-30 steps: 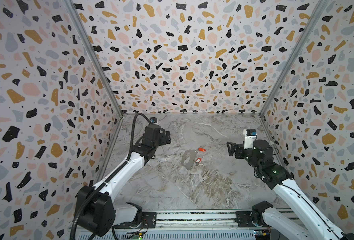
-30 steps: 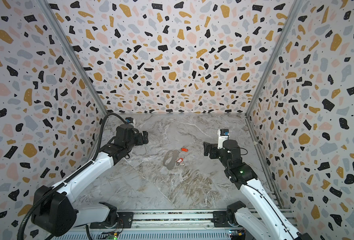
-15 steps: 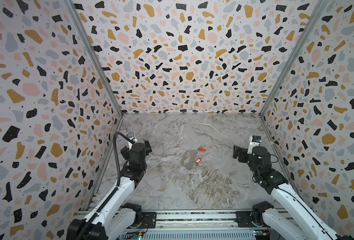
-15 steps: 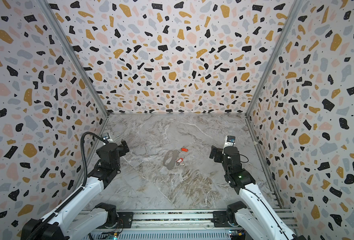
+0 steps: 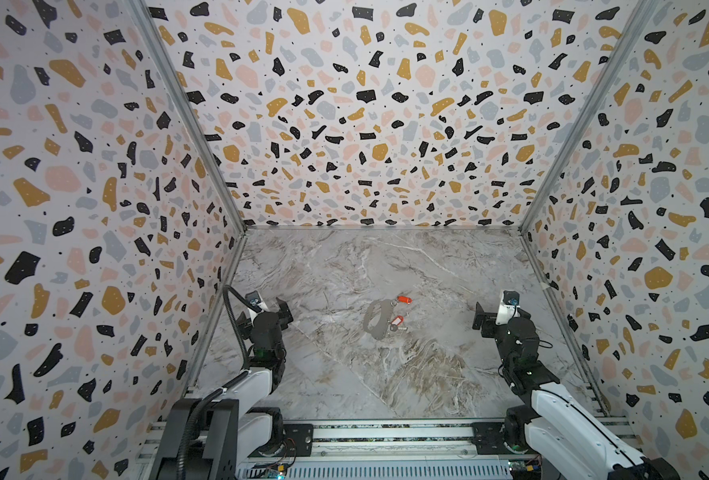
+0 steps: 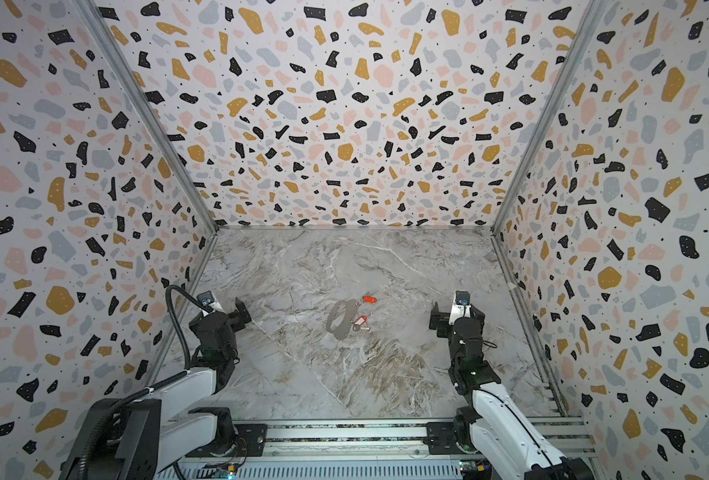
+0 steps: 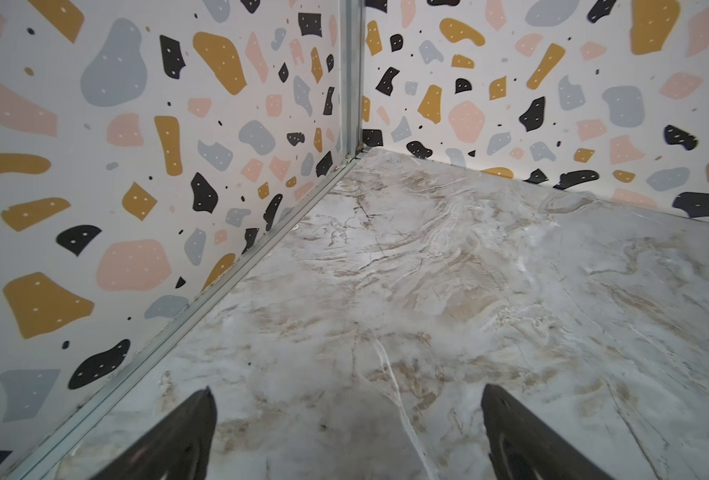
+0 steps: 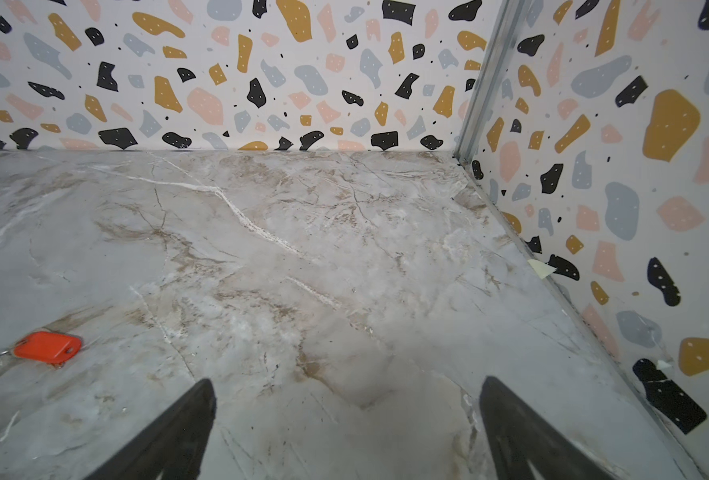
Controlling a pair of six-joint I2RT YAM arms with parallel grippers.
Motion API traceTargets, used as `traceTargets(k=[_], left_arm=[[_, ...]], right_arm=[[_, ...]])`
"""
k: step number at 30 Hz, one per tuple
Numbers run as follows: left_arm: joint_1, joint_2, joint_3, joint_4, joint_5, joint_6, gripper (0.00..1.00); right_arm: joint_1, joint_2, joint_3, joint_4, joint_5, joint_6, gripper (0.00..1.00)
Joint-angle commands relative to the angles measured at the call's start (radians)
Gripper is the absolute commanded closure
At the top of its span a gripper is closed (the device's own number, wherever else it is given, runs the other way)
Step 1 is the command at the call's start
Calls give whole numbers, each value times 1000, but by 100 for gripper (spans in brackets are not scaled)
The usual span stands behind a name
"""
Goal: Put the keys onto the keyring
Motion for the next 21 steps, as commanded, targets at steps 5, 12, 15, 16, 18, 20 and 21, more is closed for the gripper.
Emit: traceTargets(k=[5, 12, 15, 16, 18, 20, 21], left_arm=[[6, 51, -43, 326, 105, 66, 1], [6, 131, -55, 427, 174, 86, 1], [6, 153, -38, 412, 204, 98, 1], [6, 160, -36, 414, 198, 95, 1], [6, 189, -38, 435, 152, 74, 1], [5, 234, -49, 490, 136, 68, 1], [4, 249, -51, 512, 145, 72, 1]], right_arm=[[-65, 53, -94, 364, -90, -58, 1], [-85, 276, -98, 570, -142, -104, 1], [-85, 362, -94, 672, -150, -115, 1], [-86, 388, -90, 698, -149, -123, 1], [-87, 446, -72, 731, -144, -117, 1], [-92, 503, -55, 758, -172, -113, 1], [-92, 536, -52, 791, -187, -112, 1]])
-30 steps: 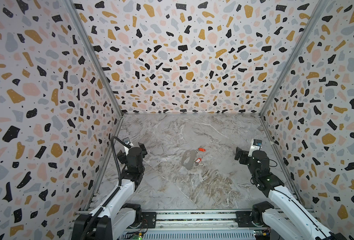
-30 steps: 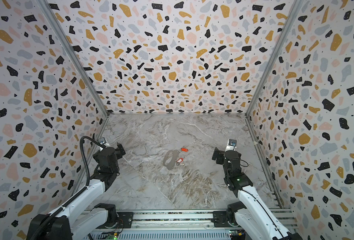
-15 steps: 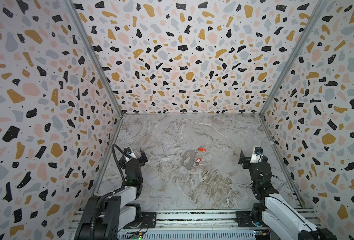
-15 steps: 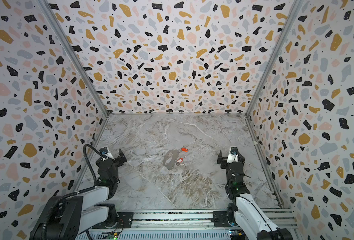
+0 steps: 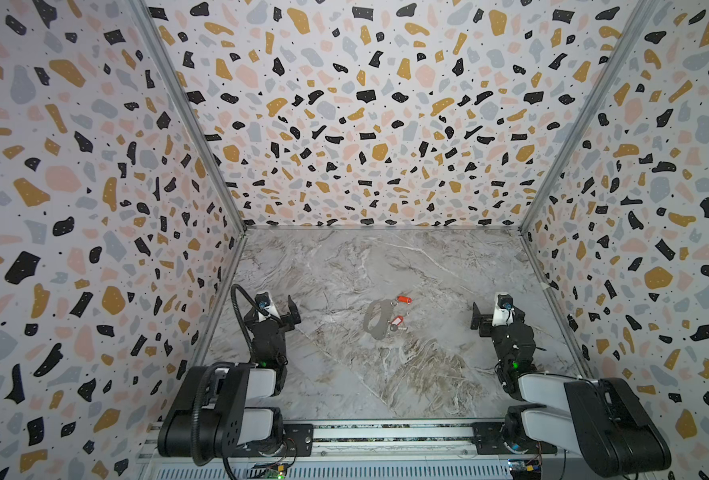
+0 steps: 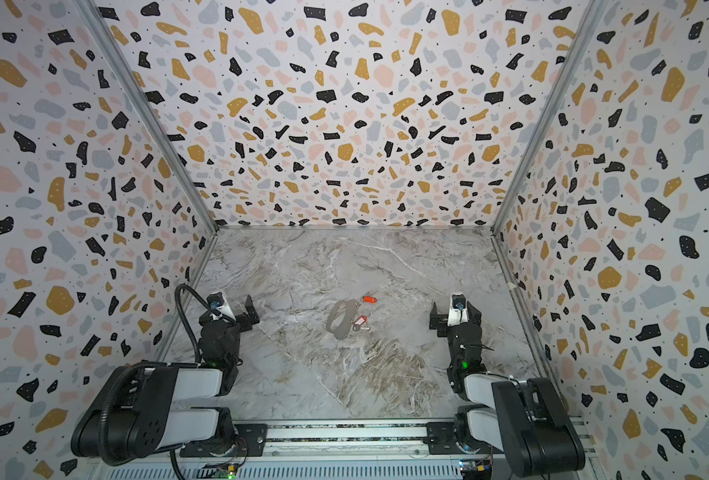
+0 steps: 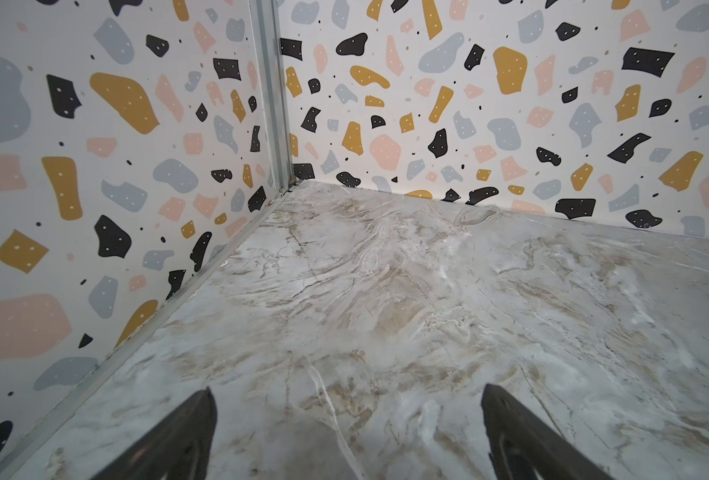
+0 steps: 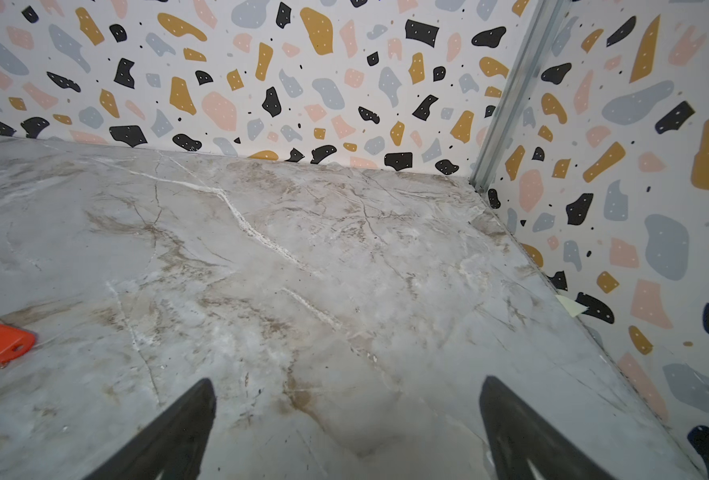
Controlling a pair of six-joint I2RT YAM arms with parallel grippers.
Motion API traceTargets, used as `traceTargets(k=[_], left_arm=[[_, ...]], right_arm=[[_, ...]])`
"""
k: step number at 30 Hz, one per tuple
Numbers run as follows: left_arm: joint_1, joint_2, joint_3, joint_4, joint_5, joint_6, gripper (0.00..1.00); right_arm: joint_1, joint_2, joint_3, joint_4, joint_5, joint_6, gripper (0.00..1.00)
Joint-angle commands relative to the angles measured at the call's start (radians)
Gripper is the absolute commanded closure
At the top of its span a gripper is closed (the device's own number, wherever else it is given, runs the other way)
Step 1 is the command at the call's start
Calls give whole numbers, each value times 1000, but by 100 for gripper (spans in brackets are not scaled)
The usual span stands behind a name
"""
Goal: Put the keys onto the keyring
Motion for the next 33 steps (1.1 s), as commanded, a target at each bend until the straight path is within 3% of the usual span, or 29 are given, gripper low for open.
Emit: traceTargets(k=[1, 6, 8, 33], left_arm=[[3, 38, 0, 135, -17, 0, 1], [-2, 36, 15, 97, -33, 2, 0], [-4, 36, 19, 90, -40, 4, 0], [-21, 31, 20, 84, -65, 10, 1]], right_arm=[[-7, 79, 42, 150, -44, -8, 1], [-6, 242, 70, 268, -28, -8, 1], [-15, 224, 107, 146, -37, 9, 1], [-23, 227, 111, 148, -47, 13, 1]])
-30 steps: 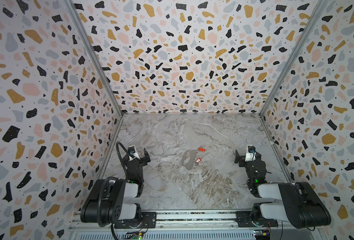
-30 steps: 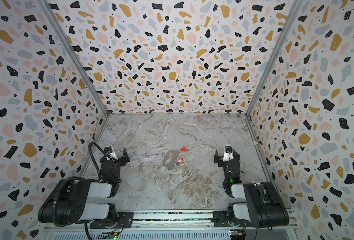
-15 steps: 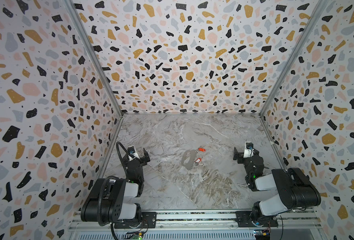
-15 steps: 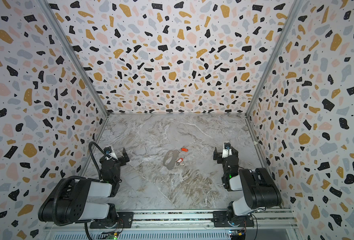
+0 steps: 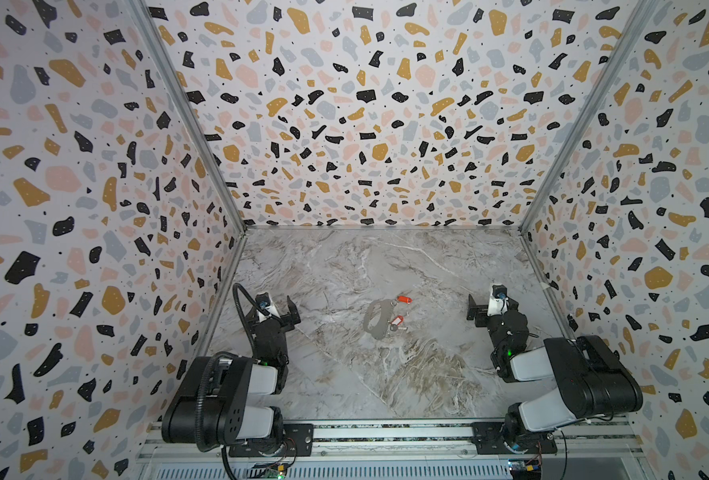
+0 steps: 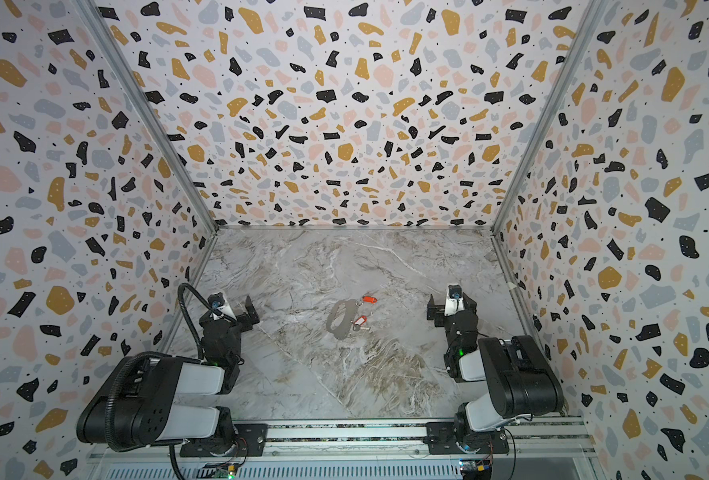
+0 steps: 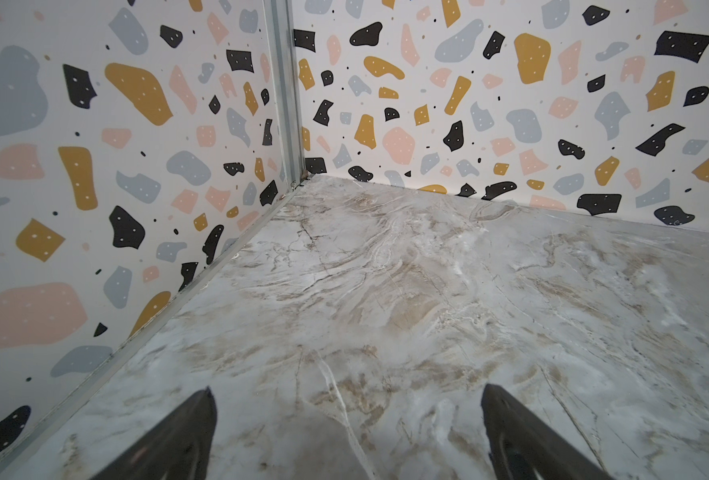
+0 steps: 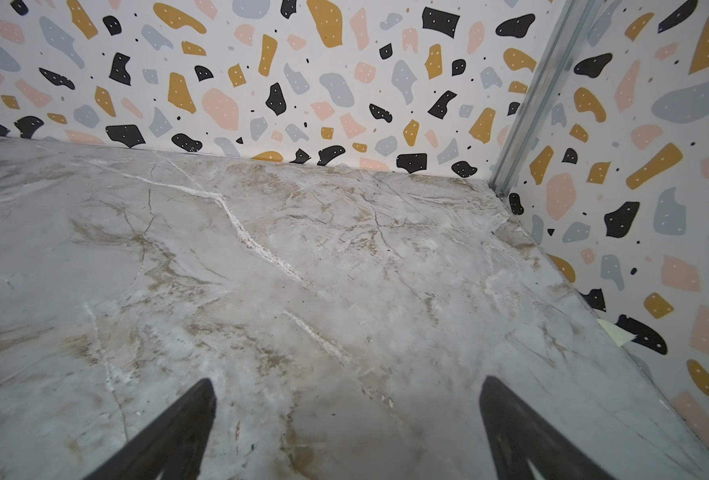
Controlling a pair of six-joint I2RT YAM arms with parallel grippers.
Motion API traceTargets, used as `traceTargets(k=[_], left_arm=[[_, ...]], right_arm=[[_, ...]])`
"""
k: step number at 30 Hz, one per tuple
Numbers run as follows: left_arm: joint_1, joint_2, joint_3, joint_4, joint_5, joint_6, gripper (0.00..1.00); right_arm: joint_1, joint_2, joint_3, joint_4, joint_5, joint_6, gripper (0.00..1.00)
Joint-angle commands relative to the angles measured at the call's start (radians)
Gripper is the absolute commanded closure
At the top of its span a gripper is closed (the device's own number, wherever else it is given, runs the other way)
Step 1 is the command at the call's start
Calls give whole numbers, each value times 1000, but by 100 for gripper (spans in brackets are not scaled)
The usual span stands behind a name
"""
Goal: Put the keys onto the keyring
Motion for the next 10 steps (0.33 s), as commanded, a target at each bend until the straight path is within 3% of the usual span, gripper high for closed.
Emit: traceTargets(k=[1, 10], left_arm=[[-7, -1, 17, 61, -21, 9, 0], [-8, -1, 19, 59, -23, 8, 1]], right_arm=[[-3, -12, 17, 11, -7, 8, 1], [-8, -13, 20, 1, -17, 12, 1]])
